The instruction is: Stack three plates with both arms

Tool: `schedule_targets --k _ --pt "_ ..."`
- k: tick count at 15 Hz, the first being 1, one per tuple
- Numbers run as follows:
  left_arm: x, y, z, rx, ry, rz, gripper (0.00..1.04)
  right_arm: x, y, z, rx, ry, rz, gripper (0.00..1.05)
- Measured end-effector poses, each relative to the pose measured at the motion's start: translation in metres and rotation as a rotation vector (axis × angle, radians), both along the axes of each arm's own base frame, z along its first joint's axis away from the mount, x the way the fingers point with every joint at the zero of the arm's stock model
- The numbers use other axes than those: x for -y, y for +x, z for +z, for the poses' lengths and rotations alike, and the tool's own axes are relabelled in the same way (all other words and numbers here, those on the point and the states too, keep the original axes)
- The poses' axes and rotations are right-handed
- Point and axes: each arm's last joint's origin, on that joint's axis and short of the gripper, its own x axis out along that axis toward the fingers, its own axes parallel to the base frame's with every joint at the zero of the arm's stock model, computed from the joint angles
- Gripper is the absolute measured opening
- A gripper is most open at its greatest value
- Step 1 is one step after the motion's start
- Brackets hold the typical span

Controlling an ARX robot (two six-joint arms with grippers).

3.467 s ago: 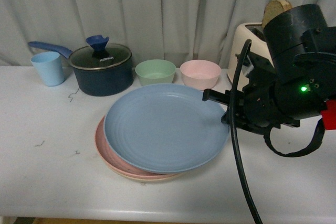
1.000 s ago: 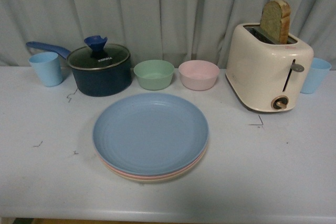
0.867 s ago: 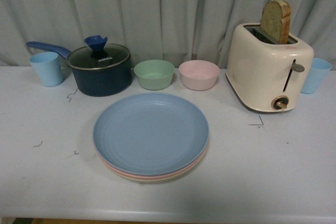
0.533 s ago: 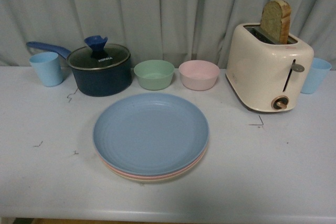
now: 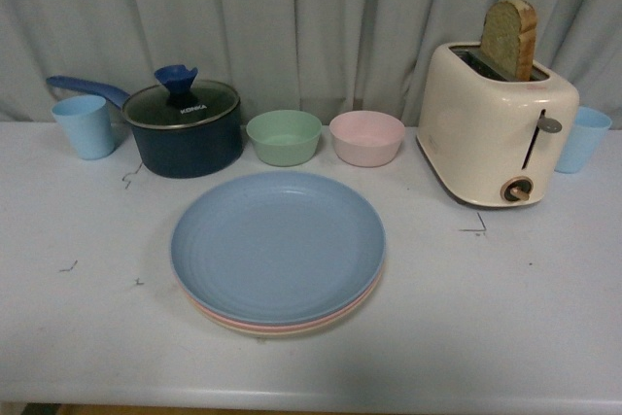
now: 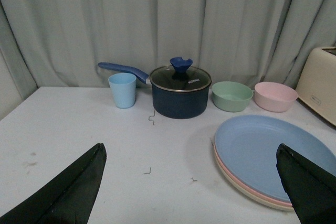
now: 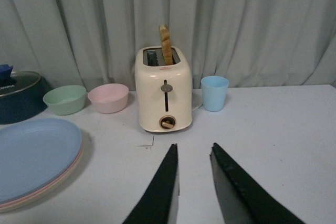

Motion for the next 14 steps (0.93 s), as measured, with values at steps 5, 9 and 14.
schedule_targets --k 5,9,14 --pt "0.0 0.0 0.0 0.0 0.0 0.0 0.98 0.0 0.0 0.0 0.0 0.0 0.0 0.54" --pt "0.0 0.0 0.0 0.0 0.0 0.0 0.98 0.0 0.0 0.0 0.0 0.0 0.0 0.69" --pt "0.0 0.0 0.0 0.0 0.0 0.0 0.98 0.0 0.0 0.0001 0.001 0.0 0.0 0.98"
